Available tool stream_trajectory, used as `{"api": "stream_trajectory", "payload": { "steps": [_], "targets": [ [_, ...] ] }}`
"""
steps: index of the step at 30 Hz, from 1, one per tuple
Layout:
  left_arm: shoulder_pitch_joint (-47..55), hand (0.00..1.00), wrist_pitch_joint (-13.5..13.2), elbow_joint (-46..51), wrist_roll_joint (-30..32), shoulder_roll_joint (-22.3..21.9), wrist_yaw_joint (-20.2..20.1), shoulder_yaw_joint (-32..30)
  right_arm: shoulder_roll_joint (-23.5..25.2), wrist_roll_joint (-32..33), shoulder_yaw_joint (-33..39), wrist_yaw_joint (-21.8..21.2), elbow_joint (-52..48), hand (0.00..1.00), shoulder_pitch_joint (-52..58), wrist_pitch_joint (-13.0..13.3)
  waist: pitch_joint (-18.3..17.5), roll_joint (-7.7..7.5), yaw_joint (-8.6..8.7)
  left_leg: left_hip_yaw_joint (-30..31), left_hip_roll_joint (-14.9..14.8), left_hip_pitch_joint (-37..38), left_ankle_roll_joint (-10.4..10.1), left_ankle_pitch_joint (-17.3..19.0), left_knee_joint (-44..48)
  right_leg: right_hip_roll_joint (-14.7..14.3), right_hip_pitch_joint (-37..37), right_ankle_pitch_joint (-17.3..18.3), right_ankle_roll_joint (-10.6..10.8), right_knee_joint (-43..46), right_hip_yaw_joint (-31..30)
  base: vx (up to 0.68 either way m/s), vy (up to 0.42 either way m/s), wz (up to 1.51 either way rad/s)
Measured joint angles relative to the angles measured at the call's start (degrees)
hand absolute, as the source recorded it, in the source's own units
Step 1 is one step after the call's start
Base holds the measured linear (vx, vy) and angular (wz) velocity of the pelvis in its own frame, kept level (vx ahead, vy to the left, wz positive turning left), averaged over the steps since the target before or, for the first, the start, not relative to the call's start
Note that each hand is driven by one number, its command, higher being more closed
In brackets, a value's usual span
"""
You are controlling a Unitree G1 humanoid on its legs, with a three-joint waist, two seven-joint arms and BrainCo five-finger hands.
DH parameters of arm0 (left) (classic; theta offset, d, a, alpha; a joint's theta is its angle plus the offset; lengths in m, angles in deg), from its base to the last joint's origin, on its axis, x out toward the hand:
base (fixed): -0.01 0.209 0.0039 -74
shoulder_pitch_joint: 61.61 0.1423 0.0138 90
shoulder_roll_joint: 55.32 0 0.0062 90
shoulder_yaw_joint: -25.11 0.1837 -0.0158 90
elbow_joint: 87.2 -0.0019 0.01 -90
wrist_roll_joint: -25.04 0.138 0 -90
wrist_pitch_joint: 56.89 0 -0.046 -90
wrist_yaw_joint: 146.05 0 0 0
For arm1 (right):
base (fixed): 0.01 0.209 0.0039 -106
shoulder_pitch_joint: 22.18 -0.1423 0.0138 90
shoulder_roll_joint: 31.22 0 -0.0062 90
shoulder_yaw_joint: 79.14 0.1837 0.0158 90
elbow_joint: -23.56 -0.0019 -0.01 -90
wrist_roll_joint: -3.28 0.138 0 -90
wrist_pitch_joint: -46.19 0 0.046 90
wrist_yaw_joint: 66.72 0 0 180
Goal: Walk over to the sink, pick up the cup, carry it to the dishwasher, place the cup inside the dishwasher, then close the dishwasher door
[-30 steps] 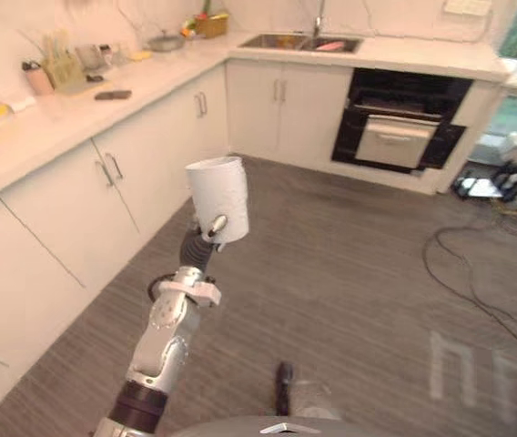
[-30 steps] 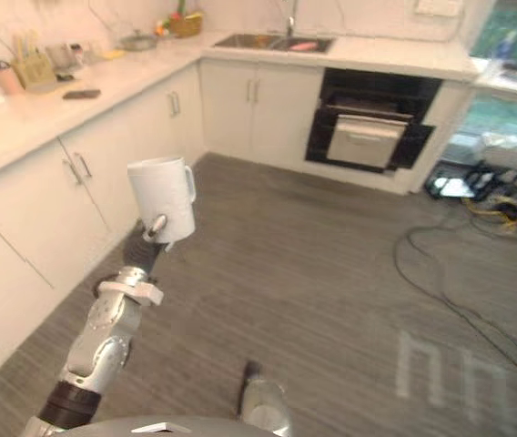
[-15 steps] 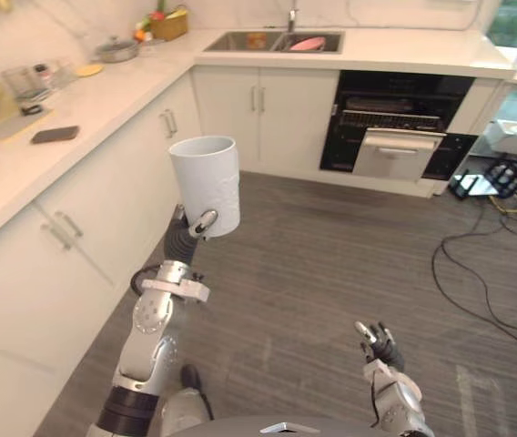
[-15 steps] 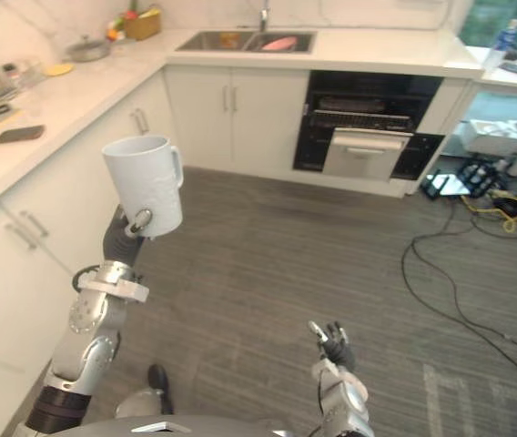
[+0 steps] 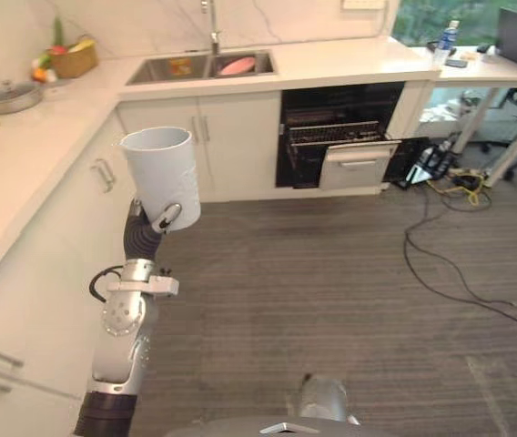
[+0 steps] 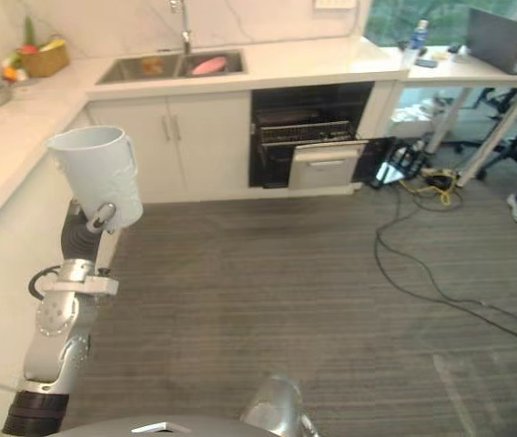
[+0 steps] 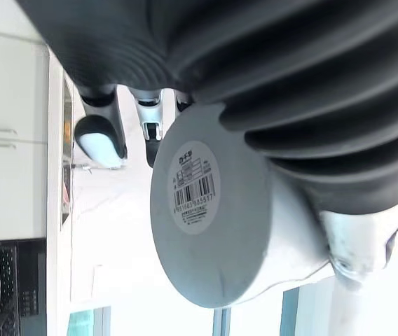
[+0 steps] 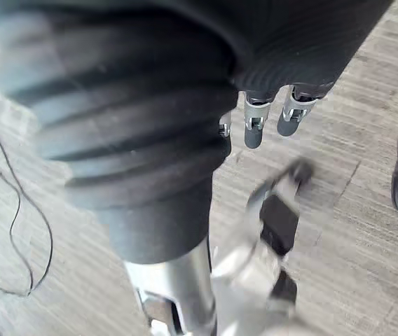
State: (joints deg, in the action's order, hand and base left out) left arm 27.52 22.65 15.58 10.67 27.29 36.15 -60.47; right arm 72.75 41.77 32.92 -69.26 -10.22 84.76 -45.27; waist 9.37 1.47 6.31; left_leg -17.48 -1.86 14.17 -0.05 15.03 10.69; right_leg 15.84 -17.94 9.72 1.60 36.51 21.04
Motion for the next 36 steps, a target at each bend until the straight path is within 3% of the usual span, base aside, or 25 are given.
{"api": "stream_trajectory", "payload": {
  "steps": [2,3,6,9,12,13,14,15,16,17,18,19,21,23,25,27,30,31,32,33,34,35,36],
  "targets": [
    [-0.96,1.00,0.42,0.03,-0.04,0.72,0.07,1.27,1.57,-0.67,3.14,-0.88,1.97,0.00,2.15,0.60,-0.25,-2.52,0.30,1.37,0.87,2.81,-2.19,1.53,-2.04,-3.84,0.87,-8.78,2.10,-26.26,-0.68,0.48,-0.128,0.42],
    [-0.79,1.00,0.80,-0.52,-0.05,1.09,0.16,2.03,1.70,-0.72,4.22,-1.21,3.80,0.00,3.36,1.39,-0.10,-3.92,0.29,2.74,1.46,5.56,-3.78,2.68,-3.18,-4.38,1.96,-13.84,0.78,-29.37,-2.02,0.53,-0.139,0.36],
    [0.28,1.00,1.71,-1.85,-0.18,1.16,0.88,4.51,0.71,-0.71,6.46,-2.42,5.25,0.00,3.00,3.07,0.33,-0.24,0.08,3.22,-1.95,7.37,-3.68,2.99,-3.63,-5.64,2.16,-17.19,-0.01,-25.18,0.06,0.55,-0.151,0.26],
    [0.69,1.00,1.51,-2.29,-0.38,0.83,0.90,5.89,1.53,-0.72,7.85,-3.07,5.06,0.00,2.97,3.76,0.37,0.10,-0.28,3.24,-3.90,9.11,-3.61,2.79,-1.40,-5.80,2.18,-14.49,-3.59,-17.35,-0.37,0.36,-0.161,0.35],
    [1.61,1.00,1.13,-2.24,-0.20,0.04,2.81,5.82,1.48,-1.53,7.77,-3.42,4.50,0.00,1.18,3.14,0.18,0.44,-2.19,2.18,-5.20,8.65,-3.49,2.80,6.04,-5.27,1.20,-8.42,-3.00,-9.27,-1.13,0.34,-0.131,-0.16],
    [2.86,1.00,1.12,-2.09,-0.29,-0.32,3.80,5.83,1.51,-2.17,7.54,-3.22,4.19,0.00,0.85,2.16,-0.85,1.22,-2.21,1.62,-6.29,6.41,-2.03,2.64,11.65,-5.19,0.62,-6.14,-2.80,-6.97,-1.21,0.30,-0.095,-0.06],
    [3.17,1.00,1.15,-2.06,-0.68,-0.69,4.20,6.24,1.32,-2.31,7.38,-3.23,3.91,0.00,0.53,2.02,-1.20,1.35,-2.38,1.37,-9.09,2.19,0.33,0.82,21.88,-5.63,1.88,-4.29,-2.78,-6.98,-0.46,0.34,-0.115,-0.01],
    [3.35,1.00,1.19,-1.88,-0.83,-1.25,4.64,7.14,0.58,-2.34,7.47,-3.36,3.51,0.00,0.65,2.04,-1.07,3.56,-2.75,1.22,-12.05,-1.66,0.12,-3.28,30.03,-7.04,3.67,-3.72,-2.56,-8.40,0.64,0.21,-0.078,-0.01],
    [3.67,1.00,1.46,-1.42,-0.83,-2.01,4.66,7.27,-0.20,-2.40,7.48,-3.52,3.14,0.00,0.63,2.05,-1.00,4.58,-3.05,1.35,-14.21,-4.17,-0.03,-7.63,35.04,-8.28,5.11,-3.45,-2.67,-9.64,1.31,0.34,-0.078,-0.16],
    [5.17,1.00,1.61,-0.16,-0.68,-2.26,4.76,6.69,-2.26,-2.64,7.30,-3.87,2.85,0.00,-0.07,2.17,-1.15,5.07,-3.28,2.43,-17.33,-8.98,-0.71,-21.11,43.50,-9.99,8.00,-2.12,-3.34,-11.90,1.46,0.31,-0.035,-0.30],
    [6.09,1.00,1.80,-0.07,-0.64,-2.45,4.87,6.23,-4.06,-2.64,6.71,-4.02,1.33,0.00,-0.98,2.54,-0.37,5.35,-3.68,5.43,-18.49,-14.38,-4.36,-28.41,51.47,-10.65,11.22,-2.28,-3.52,-14.36,0.43,0.47,-0.007,-0.39],
    [6.27,1.00,2.33,-0.06,-0.73,-2.54,4.78,5.91,-5.81,-2.16,6.08,-4.25,-0.29,0.00,-1.66,3.10,0.24,6.00,-4.04,5.05,-18.79,-19.00,-5.86,-20.36,57.28,-10.97,13.29,-2.14,-3.57,-15.93,-0.24,0.38,0.033,-0.45],
    [7.37,1.00,2.47,0.16,-1.79,-2.57,3.89,4.00,-8.76,-0.69,4.86,-4.49,-2.11,0.00,-4.67,2.93,0.67,5.34,-5.29,-0.96,-18.50,-24.23,-2.16,-10.31,56.75,-10.60,17.34,-2.36,-3.82,-19.45,-2.51,0.42,0.006,-0.69],
    [9.69,1.00,1.83,1.68,-1.83,-3.04,3.25,1.59,-9.59,-0.39,0.71,-4.48,-5.72,0.00,-7.71,2.79,1.42,3.36,-6.97,-4.45,-16.42,-25.34,-2.95,-5.96,41.61,-9.47,21.38,-1.62,-2.68,-20.37,-5.99,0.38,0.024,-0.97],
    [12.90,1.00,0.33,4.45,-1.59,-3.99,2.19,1.46,-9.60,0.51,-2.60,-4.54,-7.15,0.00,-10.06,3.02,1.32,2.94,-7.87,-1.27,-13.47,-25.01,-4.43,-6.35,23.81,-8.79,23.45,-0.16,-1.79,-20.35,-8.08,0.42,0.108,-0.77],
    [13.91,1.00,-2.31,5.04,-1.01,-4.80,-0.79,2.01,-9.35,3.10,-4.64,-4.34,-7.82,0.00,-10.61,3.13,1.31,2.97,-7.96,1.73,-10.59,-23.90,-6.23,-10.74,3.70,-7.59,25.51,2.50,1.08,-19.89,-9.26,0.42,0.198,-0.32],
    [13.32,1.00,-4.33,3.02,-0.87,-5.47,-3.65,2.41,-9.05,3.97,-6.20,-4.30,-6.90,0.00,-8.96,4.45,0.67,4.00,-6.92,-0.14,-10.69,-21.42,-6.28,-11.48,-0.86,-6.95,27.87,6.94,4.46,-17.76,-9.68,0.39,0.316,-0.12],
    [12.49,1.00,-5.19,1.04,-0.48,-5.04,-4.46,2.34,-7.77,3.88,-6.14,-4.05,-5.72,0.00,-8.36,5.50,0.33,2.38,-6.52,-0.42,-9.51,-21.16,-5.71,-16.33,0.72,-4.89,28.79,9.31,5.62,-16.67,-10.34,0.41,0.387,-0.17],
    [11.96,1.00,-5.36,-0.42,-0.32,-4.80,-4.76,2.29,-6.71,3.56,-6.26,-3.05,-5.75,0.00,-7.71,5.79,-0.68,0.10,-6.15,-0.76,-7.12,-21.69,-5.24,-16.37,3.58,-2.01,29.61,10.38,5.95,-17.10,-10.67,0.42,0.379,-0.18],
    [11.65,1.00,-5.36,-0.64,-0.03,-4.80,-4.76,2.46,-6.35,2.90,-6.25,-2.54,-5.82,0.00,-7.61,6.12,-1.03,-0.88,-5.91,-1.03,-5.94,-21.94,-4.33,-15.85,4.94,-0.80,30.41,10.63,5.69,-18.09,-10.63,0.44,0.334,-0.16],
    [10.88,1.00,-5.64,-0.58,0.45,-4.77,-4.93,3.17,-5.91,1.26,-6.16,-1.79,-6.43,0.00,-7.48,6.63,-2.25,-1.95,-5.59,-1.47,-3.61,-21.77,-2.37,-14.59,6.11,1.32,31.87,10.43,3.51,-18.45,-10.22,0.46,0.294,-0.06],
    [9.68,1.00,-5.78,-0.65,0.74,-4.77,-4.94,3.78,-5.63,0.57,-6.11,-1.56,-7.50,0.00,-7.34,6.81,-2.36,-2.65,-5.32,-1.72,-2.50,-21.67,-1.06,-13.59,6.74,3.07,30.39,9.12,2.83,-14.83,-8.83,0.44,0.293,-0.07],
    [6.93,1.00,-5.81,-0.67,1.09,-4.28,-4.94,5.24,-5.08,-0.91,-6.13,-0.53,-11.17,0.00,-6.58,6.90,-2.17,-3.61,-5.45,-2.70,-0.49,-20.61,0.04,-11.60,6.88,7.52,24.64,4.92,2.21,-3.09,-7.46,0.49,0.351,-0.02]
  ]
}}
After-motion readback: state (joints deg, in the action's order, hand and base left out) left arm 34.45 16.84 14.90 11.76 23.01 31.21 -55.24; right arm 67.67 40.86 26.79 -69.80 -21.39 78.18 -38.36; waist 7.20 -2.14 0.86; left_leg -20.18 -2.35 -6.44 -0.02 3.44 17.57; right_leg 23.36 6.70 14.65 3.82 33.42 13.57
